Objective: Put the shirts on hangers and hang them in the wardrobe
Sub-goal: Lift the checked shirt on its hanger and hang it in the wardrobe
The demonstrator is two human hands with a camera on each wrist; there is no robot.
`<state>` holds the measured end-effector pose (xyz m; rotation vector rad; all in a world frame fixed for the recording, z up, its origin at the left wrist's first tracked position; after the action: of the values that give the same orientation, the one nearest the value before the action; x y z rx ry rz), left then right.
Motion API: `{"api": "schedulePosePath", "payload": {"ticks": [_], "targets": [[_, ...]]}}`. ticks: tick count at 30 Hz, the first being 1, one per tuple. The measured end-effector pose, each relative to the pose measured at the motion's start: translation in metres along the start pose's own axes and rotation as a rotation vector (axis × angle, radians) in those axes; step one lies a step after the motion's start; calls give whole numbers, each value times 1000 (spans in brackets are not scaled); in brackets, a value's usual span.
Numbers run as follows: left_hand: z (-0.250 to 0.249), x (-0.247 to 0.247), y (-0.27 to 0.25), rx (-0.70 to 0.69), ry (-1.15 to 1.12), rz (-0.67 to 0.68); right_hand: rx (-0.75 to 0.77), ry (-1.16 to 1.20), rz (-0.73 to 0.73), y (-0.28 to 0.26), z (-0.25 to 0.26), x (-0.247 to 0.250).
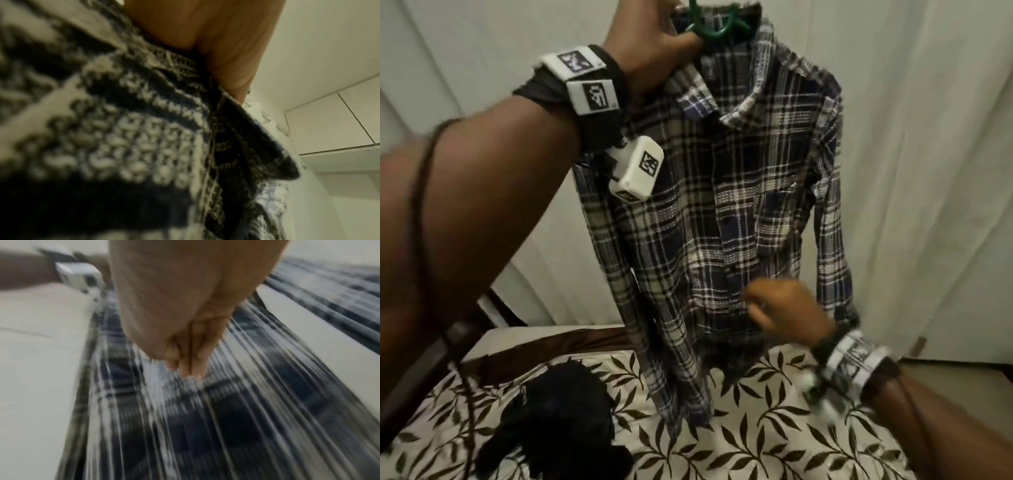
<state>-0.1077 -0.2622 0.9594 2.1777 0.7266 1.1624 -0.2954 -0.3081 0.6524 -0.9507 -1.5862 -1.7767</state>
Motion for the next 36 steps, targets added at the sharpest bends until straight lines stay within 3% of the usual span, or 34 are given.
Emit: {"api": "schedulePosePath", "payload": {"ticks": [1, 2, 3, 5, 7, 10, 13, 15, 17, 18, 22, 23, 24, 25, 27, 29, 32, 36], "targets": [[-1, -4, 0, -4, 52, 29, 135, -103, -287, 30, 12, 45], [-12, -13, 0, 23, 76, 65, 198, -188, -466, 59, 27, 79], [-12, -17, 4, 52, 106, 35, 183, -241, -564, 86, 38, 95], [-3, -15, 16, 155, 81, 51, 116, -200, -516, 121, 50, 68], [-17, -11, 16, 144, 161, 19, 144, -83, -199, 115, 57, -23], [-20, -3, 22, 72, 227, -88, 103, 65, 417, 41, 64, -138], [-8, -1, 20, 53, 183, -143, -52, 279, 901, -49, 89, -182], [-2, -9, 17, 47, 195, -110, -18, 397, 1037, -84, 95, -185], [-2, -19, 16, 30, 171, -58, -33, 410, 887, -85, 68, -153], [-2, -25, 16, 16, 165, -36, -87, 379, 721, -77, 45, -122], [-18, -53, 13, 1, 108, 45, -169, 26, -305, -53, -48, 59], [-24, -62, 12, -10, 86, 70, -191, -119, -494, -51, -71, 109], [-32, -71, 10, -26, 78, 91, -228, -225, -591, -48, -95, 153], [-42, -81, 7, -45, 82, 114, -262, -263, -607, -43, -118, 191], [-62, -103, 2, -78, 70, 164, -295, -165, -485, -36, -156, 239], [-79, -123, -2, -99, 42, 188, -278, 33, -296, -35, -176, 255], [-100, -150, -4, -117, -7, 224, -256, 63, -146, -51, -186, 264], [-123, -182, -3, -113, -89, 400, -255, -43, -226, -96, -189, 289]]}}
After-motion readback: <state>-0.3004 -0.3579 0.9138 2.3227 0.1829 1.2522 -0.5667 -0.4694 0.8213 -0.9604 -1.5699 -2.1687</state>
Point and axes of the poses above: each hand's wrist, its own y-axis towards the middle knuckle, its own x-axis out of the back of the hand, z = x × y, the point moved 5 cm from there along y, towards the middle knuckle, and after that the axes turned 9 degrees about x, right-handed, at the moved point
